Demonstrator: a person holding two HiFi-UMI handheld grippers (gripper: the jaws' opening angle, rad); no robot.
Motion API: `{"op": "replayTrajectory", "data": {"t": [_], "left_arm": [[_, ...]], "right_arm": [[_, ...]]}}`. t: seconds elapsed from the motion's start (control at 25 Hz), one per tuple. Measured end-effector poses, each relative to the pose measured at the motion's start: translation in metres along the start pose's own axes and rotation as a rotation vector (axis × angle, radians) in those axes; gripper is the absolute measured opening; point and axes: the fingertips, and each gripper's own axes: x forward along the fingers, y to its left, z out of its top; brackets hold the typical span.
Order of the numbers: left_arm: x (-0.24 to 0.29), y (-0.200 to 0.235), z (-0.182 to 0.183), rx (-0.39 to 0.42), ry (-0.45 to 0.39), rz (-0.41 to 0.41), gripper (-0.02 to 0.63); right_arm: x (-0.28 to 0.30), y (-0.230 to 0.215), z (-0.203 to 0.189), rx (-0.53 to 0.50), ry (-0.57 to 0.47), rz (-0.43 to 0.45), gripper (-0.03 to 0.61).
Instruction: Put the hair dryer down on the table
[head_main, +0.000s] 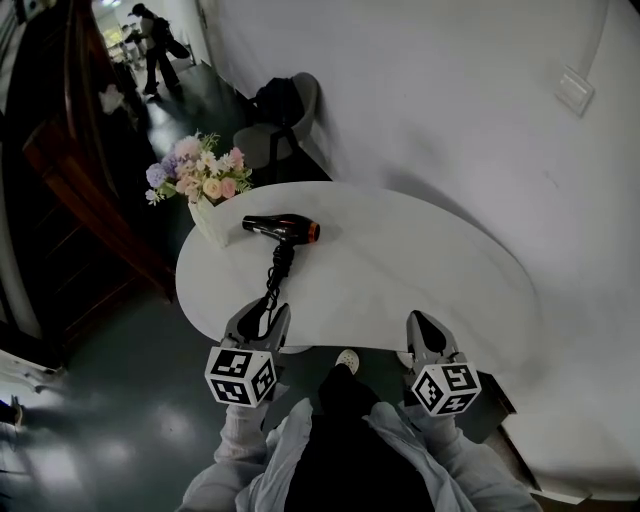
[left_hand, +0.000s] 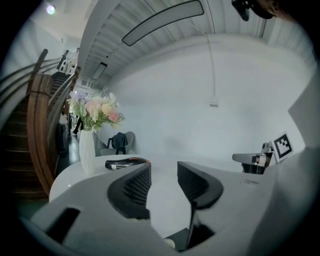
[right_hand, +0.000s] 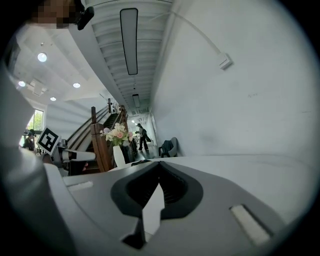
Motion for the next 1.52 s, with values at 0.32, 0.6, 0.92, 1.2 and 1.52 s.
{"op": "replayTrajectory", "data": {"t": [0.32, 0.6, 0.92, 1.2, 1.52], "left_arm": [[-0.027, -0.029, -0.027, 0.020, -0.036, -0.057, 0.002], [-0.033, -0.034, -0.039, 0.067, -0.008, -0.068, 0.002], [-0.032, -0.031, -0.045, 0.092, 0.016, -0.053, 0.002], [-0.030, -0.028, -0.051, 0.091, 0.035, -0.056, 0.002], [-0.025, -0.028, -0.053, 0.091, 0.055, -0.076, 0.002]], "right_arm": [[-0.029, 0.005, -0.017, -0.003, -0.007, -0.004, 0.009], [-0.037, 0.011, -0.020, -0.043, 0.010, 0.007, 0.008], [-0.035, 0.016, -0.023, -0.046, 0.025, 0.013, 0.009], [-0.032, 0.018, -0.028, -0.036, 0.042, 0.016, 0.009], [-0.026, 0.017, -0.028, -0.033, 0.052, 0.019, 0.008]]}}
